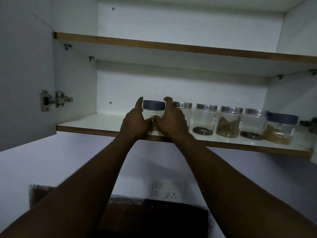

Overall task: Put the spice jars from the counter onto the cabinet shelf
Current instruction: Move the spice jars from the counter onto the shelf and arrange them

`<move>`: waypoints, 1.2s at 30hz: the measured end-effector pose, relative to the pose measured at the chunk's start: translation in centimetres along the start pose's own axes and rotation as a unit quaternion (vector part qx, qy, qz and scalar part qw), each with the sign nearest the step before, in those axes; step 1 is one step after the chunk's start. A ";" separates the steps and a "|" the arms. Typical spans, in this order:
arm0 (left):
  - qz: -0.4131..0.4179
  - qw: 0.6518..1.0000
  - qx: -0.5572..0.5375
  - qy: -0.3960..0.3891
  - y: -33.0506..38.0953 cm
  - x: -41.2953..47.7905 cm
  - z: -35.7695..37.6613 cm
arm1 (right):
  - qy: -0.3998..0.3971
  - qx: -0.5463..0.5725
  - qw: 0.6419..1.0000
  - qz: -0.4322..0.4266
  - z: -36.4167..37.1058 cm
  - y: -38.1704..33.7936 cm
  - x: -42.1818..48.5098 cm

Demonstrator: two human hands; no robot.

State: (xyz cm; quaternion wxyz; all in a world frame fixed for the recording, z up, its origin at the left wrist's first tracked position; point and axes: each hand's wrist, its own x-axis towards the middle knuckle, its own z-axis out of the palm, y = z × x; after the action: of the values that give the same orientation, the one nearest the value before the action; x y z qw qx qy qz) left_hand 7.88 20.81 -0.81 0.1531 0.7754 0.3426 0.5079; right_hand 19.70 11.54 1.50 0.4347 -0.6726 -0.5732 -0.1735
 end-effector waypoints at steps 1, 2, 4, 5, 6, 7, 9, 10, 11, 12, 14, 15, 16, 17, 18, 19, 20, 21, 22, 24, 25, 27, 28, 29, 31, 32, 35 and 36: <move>-0.001 1.000 -0.004 0.017 0.2 -0.4 0.2 | 0.021 0.000 1.000 -0.010 -0.1 -0.1 -0.6; -0.001 0.999 -0.007 0.044 0.5 -1.1 0.4 | 0.045 0.001 0.999 -0.025 -0.3 0.0 -1.2; 0.010 0.993 -0.009 0.119 1.1 -2.7 0.7 | 0.095 0.010 0.994 -0.059 -0.7 0.2 -2.7; 0.026 0.987 -0.004 0.159 1.4 -3.7 0.8 | 0.116 0.019 0.991 -0.067 -1.0 0.4 -3.5; 0.045 0.980 0.001 0.194 1.7 -4.7 1.0 | 0.133 0.031 0.988 -0.069 -1.2 0.8 -4.4; 0.068 0.973 -0.001 0.219 1.9 -5.8 1.2 | 0.150 0.045 0.985 -0.073 -1.5 1.4 -5.4; 0.111 0.969 -0.020 0.220 2.3 -8.2 2.0 | 0.183 0.069 0.977 -0.085 -2.2 2.8 -7.8; 0.130 0.971 -0.032 0.197 2.4 -9.5 2.7 | 0.194 0.075 0.974 -0.085 -2.4 3.9 -9.3; 0.146 0.975 -0.040 0.161 2.4 -10.9 3.6 | 0.197 0.078 0.974 -0.079 -2.5 5.2 -10.9; 0.158 0.979 -0.043 0.119 2.3 -12.7 4.8 | 0.188 0.077 0.977 -0.062 -2.4 6.8 -12.9; 0.171 0.984 -0.042 0.030 1.9 -16.2 7.4 | 0.138 0.080 0.987 -0.018 -1.9 9.8 -17.3; 0.164 0.985 -0.048 -0.022 1.6 -18.4 9.2 | 0.100 0.078 0.992 0.013 -1.5 11.7 -20.0; 0.148 0.984 -0.057 -0.075 1.2 -20.5 10.9 | 0.064 0.069 0.995 0.043 -1.1 13.4 -22.8; 0.127 0.982 -0.063 -0.126 0.8 -22.5 12.3 | 0.032 0.060 0.995 0.069 -0.8 14.9 -25.3; 0.109 0.976 -0.062 -0.176 0.3 -24.4 13.9 | 0.000 0.050 0.994 0.099 -0.5 16.5 -27.8; 0.099 0.968 -0.053 -0.223 -0.1 -26.7 15.8 | -0.036 0.039 0.989 0.135 -0.3 18.4 -30.5; 0.091 0.958 -0.040 -0.269 -0.6 -28.7 17.5 | -0.079 0.030 0.983 0.166 -0.1 20.3 -33.0; 0.076 0.946 -0.024 -0.315 -1.1 -30.6 19.0 | -0.124 0.016 0.974 0.192 0.0 21.9 -35.2; 0.057 0.932 -0.009 -0.359 -1.5 -32.6 20.5 | -0.163 -0.008 0.963 0.213 0.0 23.6 -37.6; 0.035 0.899 0.020 -0.436 -2.2 -36.4 23.0 | -0.219 -0.048 0.938 0.263 0.1 26.6 -41.7; 0.035 0.882 0.032 -0.468 -2.7 -38.0 24.0 | -0.243 -0.050 0.923 0.293 0.1 27.8 -43.3; 0.037 0.849 0.035 -0.526 -3.2 -41.4 25.7 | -0.307 -0.045 0.889 0.336 0.1 30.0 -46.6; 0.027 0.832 0.035 -0.554 -3.3 -42.9 26.3 | -0.354 -0.046 0.867 0.347 0.1 30.8 -47.9; 0.015 0.816 0.036 -0.577 -3.3 -44.4 26.8 | -0.394 -0.050 0.846 0.354 0.1 31.4 -49.3; -0.008 0.802 0.033 -0.597 -3.1 -47.0 27.9 | -0.400 -0.066 0.838 0.364 0.2 31.9 -52.2; -0.016 0.799 0.031 -0.600 -3.0 -48.0 28.2 | -0.385 -0.069 0.841 0.374 0.2 31.7 -53.4; -0.036 0.780 0.037 -0.623 -2.7 -50.2 29.5 | -0.374 -0.056 0.838 0.394 0.7 31.6 -55.9; -0.038 0.779 0.039 -0.625 -2.5 -50.8 29.9 | -0.373 -0.049 0.842 0.388 0.8 31.8 -56.5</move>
State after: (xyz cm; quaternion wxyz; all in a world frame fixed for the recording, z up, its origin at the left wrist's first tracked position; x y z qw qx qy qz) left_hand 20.96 -8.97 -50.06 0.3225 0.9143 0.2199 -0.1083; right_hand 32.80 -21.74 -52.58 0.1869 -0.8742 -0.3750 0.2453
